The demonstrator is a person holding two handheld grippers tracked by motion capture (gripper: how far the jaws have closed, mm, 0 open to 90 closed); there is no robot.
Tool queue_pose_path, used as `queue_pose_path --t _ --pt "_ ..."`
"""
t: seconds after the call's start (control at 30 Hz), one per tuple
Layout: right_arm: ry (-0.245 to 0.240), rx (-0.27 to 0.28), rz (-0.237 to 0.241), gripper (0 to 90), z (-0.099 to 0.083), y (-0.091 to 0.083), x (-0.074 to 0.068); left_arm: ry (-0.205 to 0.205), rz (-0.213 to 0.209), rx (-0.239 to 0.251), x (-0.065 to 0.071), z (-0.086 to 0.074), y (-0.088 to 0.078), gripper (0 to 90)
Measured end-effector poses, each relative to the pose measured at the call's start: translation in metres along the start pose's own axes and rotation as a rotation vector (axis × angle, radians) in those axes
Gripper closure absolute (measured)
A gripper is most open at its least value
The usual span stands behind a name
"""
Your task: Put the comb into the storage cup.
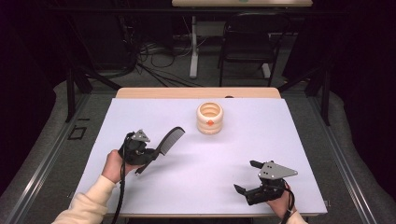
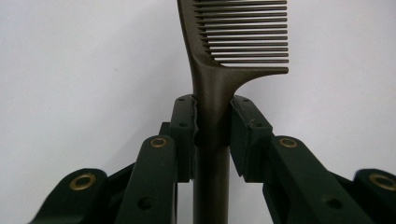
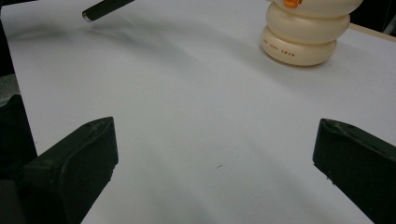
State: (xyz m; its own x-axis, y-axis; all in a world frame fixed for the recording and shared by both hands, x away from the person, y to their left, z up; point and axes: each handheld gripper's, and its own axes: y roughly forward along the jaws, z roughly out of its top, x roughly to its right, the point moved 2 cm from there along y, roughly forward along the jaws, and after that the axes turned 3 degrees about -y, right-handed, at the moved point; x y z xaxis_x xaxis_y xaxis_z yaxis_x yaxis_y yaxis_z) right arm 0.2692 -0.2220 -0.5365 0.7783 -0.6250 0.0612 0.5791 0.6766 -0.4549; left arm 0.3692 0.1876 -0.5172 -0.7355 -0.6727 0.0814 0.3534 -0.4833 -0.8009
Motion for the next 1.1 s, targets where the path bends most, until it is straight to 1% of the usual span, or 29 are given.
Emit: queue_pose_path --t 0.03,0.2,0.37,0.47,0.53,0.6,0.63,0.77,0.87,0.9,1.03,1.1 --pt "0.0 0.0 -0.001 0.0 0.0001 -0.0002 -0.0004 -0.006 -0.009 0.016 0.0005 0.0002 -0.0004 72.2" --pt "0.002 0.001 -0.001 0.0 0.0002 -0.0004 -0.0005 0.0 0.0 0.036 -0.0002 0.0005 -0.0014 72.2" --pt "-0.003 0.002 0.001 0.0 0.0003 0.0004 -0.0004 -0.006 0.0 0.079 0.0007 0.0008 -0.0009 72.2" --pt "0.0 -0.003 0.003 0.0 -0.0001 0.0008 -0.0003 0.006 0.004 0.092 0.0006 0.0013 -0.0002 72.2" --pt "0.001 -0.002 0.002 0.0 -0.0001 0.0008 -0.0002 0.014 0.007 0.11 0.0004 0.0018 0.0003 72.2" --pt "-0.002 -0.008 0.004 0.0 -0.0004 0.0011 0.0 0.014 0.013 0.133 -0.0002 0.0019 0.0007 72.2" --pt "-0.002 -0.012 0.005 0.0 -0.0006 0.0017 0.0001 0.014 0.016 0.134 -0.001 0.0022 0.0007 72.2" --pt "-0.001 -0.012 0.006 0.0 -0.0007 0.0017 0.0 0.007 0.024 0.159 -0.0025 0.0036 0.0022 72.2" --pt "0.001 -0.015 0.008 0.0 -0.001 0.0026 0.0 -0.004 0.021 0.171 -0.003 0.0044 0.0037 72.2" --pt "-0.001 -0.016 0.007 0.0 -0.001 0.0026 0.0 -0.001 0.022 0.17 -0.0034 0.0048 0.0039 72.2" --pt "-0.002 -0.017 0.01 0.0 -0.0012 0.0026 -0.0003 -0.01 0.03 0.196 -0.0041 0.0055 0.0043 72.2" --pt "-0.002 -0.017 0.01 0.0 -0.0012 0.0025 -0.0001 -0.009 0.031 0.202 -0.0045 0.006 0.0042 72.2"
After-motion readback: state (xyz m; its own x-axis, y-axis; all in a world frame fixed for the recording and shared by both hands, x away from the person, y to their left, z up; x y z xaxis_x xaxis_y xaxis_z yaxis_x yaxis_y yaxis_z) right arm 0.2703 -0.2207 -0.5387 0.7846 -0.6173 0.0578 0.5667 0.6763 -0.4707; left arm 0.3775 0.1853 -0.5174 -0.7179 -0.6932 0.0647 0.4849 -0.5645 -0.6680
